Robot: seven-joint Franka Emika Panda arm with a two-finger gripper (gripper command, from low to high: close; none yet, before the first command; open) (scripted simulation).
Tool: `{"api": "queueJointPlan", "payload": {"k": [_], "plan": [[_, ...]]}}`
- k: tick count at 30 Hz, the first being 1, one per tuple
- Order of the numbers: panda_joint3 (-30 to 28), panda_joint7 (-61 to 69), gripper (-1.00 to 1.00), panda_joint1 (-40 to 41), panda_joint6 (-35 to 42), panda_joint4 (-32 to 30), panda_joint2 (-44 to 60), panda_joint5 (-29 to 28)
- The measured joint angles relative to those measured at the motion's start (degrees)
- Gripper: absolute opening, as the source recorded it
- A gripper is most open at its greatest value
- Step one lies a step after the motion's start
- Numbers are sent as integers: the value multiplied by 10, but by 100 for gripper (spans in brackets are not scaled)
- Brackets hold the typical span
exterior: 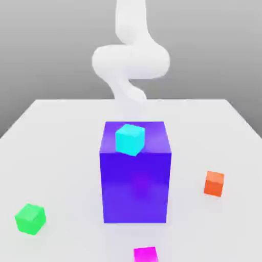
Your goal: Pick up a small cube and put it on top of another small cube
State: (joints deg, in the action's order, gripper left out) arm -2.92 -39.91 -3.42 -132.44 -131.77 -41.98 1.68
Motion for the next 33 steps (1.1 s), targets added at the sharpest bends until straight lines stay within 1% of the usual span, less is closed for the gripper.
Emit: {"api": "queueJointPlan", "payload": {"k": [8,17,22,26,30,33], "plan": [[-90,200,0,-102,-22,0,125,66],[-161,434,0,-182,-43,1,266,156],[-176,562,0,-204,-55,2,344,204],[-180,658,0,-217,-66,2,404,233],[-176,745,0,-218,-82,1,460,249],[-170,803,0,-215,-97,-1,498,250]]}}
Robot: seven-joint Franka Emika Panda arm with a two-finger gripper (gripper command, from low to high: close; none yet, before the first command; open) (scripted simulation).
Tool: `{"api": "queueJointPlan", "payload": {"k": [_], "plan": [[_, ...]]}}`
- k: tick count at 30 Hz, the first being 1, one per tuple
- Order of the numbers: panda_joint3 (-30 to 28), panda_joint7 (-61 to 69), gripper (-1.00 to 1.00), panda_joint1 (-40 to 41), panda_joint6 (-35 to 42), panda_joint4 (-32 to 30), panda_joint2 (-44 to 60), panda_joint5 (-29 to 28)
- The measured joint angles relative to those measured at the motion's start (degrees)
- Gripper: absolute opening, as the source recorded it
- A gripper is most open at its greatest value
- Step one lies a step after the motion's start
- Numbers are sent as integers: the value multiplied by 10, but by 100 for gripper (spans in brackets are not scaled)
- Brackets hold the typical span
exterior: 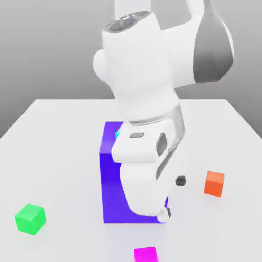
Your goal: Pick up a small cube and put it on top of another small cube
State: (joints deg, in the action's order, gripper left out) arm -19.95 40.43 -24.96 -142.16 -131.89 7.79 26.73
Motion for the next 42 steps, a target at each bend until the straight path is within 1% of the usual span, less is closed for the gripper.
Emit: {"api": "queueJointPlan", "payload": {"k": [6,10,13,15,18,19,26,31,36,40,42], "plan": [[9,98,0,4,-39,-6,64,-24],[7,149,0,3,-69,-12,98,-61],[0,180,0,-2,-92,-18,119,-101],[10,198,0,5,-116,-13,148,-98],[44,224,0,32,-160,1,205,-69],[51,230,-100,38,-169,4,217,-62],[51,229,-100,38,-167,3,216,-64],[3,198,-100,13,-105,-21,129,-120],[-68,307,-100,90,-85,-63,62,-156],[-132,419,-100,162,-75,-101,13,-179],[-158,476,-100,195,-75,-116,0,-181]]}}
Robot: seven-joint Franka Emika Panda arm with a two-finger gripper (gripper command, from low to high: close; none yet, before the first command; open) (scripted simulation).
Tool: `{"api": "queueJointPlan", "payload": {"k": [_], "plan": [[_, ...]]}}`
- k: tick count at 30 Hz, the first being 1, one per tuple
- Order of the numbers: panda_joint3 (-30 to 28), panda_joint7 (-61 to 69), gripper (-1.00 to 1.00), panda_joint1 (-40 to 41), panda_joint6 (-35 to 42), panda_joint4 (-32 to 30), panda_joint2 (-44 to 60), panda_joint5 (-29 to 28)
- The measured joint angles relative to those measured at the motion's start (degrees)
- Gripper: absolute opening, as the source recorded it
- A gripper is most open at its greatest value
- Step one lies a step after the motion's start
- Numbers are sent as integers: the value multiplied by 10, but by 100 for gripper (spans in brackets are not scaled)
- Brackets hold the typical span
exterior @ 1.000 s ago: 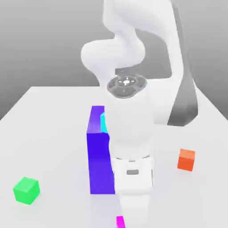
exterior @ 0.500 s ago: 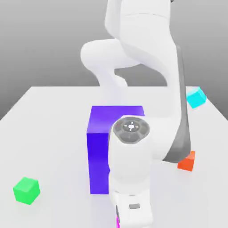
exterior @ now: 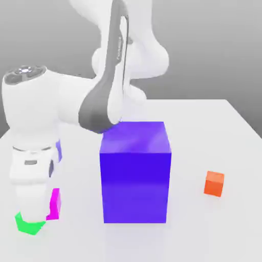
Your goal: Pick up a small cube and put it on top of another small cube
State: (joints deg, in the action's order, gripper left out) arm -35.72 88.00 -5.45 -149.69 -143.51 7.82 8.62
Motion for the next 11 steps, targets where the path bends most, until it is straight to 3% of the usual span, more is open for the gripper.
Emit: {"api": "queueJointPlan", "payload": {"k": [8,9,11], "plan": [[68,109,-100,68,-71,5,93,123],[76,117,100,74,-76,6,101,134],[76,117,100,74,-76,6,101,134]]}}
